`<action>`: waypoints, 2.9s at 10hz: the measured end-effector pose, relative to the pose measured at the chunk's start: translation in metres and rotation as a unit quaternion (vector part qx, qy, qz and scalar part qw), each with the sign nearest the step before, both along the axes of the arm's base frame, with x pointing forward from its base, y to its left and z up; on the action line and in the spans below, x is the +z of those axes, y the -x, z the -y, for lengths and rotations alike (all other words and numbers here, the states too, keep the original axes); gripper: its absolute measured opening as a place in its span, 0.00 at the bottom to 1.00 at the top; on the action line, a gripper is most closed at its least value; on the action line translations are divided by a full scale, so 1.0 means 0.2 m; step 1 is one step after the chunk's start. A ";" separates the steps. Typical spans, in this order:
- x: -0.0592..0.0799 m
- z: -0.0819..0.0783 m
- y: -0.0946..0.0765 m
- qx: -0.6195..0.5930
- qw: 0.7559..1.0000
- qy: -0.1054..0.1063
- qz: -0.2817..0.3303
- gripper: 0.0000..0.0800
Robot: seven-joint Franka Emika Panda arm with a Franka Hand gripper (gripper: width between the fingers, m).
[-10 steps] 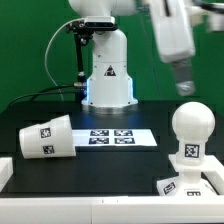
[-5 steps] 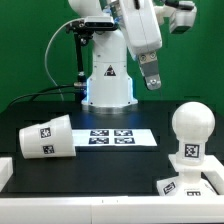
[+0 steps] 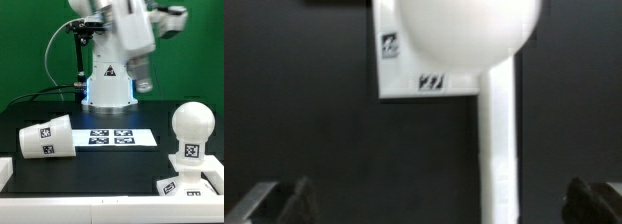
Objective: Assemble lamp
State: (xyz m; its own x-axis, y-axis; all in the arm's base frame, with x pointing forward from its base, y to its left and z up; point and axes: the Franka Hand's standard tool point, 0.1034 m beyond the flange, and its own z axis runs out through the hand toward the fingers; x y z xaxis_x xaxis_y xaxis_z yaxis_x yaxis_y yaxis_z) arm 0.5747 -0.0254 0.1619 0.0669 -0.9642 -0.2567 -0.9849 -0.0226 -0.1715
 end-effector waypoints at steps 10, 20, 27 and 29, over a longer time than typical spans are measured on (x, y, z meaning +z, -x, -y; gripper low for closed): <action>-0.16 0.58 0.29 0.044 0.999 -0.012 0.009 0.87; -0.22 0.78 0.45 0.015 0.994 -0.103 -0.024 0.87; -0.34 0.91 0.43 0.078 0.994 -0.072 -0.028 0.87; -0.38 0.89 0.38 0.129 0.991 -0.043 -0.015 0.87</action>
Offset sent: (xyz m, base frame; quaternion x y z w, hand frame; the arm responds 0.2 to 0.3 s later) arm 0.0000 0.0000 0.0000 0.0000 0.0000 0.0000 1.0000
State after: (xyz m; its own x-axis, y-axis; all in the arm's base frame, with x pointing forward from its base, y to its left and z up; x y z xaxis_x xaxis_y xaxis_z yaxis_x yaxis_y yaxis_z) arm 0.4989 -0.2041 0.0865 0.2983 -0.8906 -0.3432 -0.9533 -0.2599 -0.1541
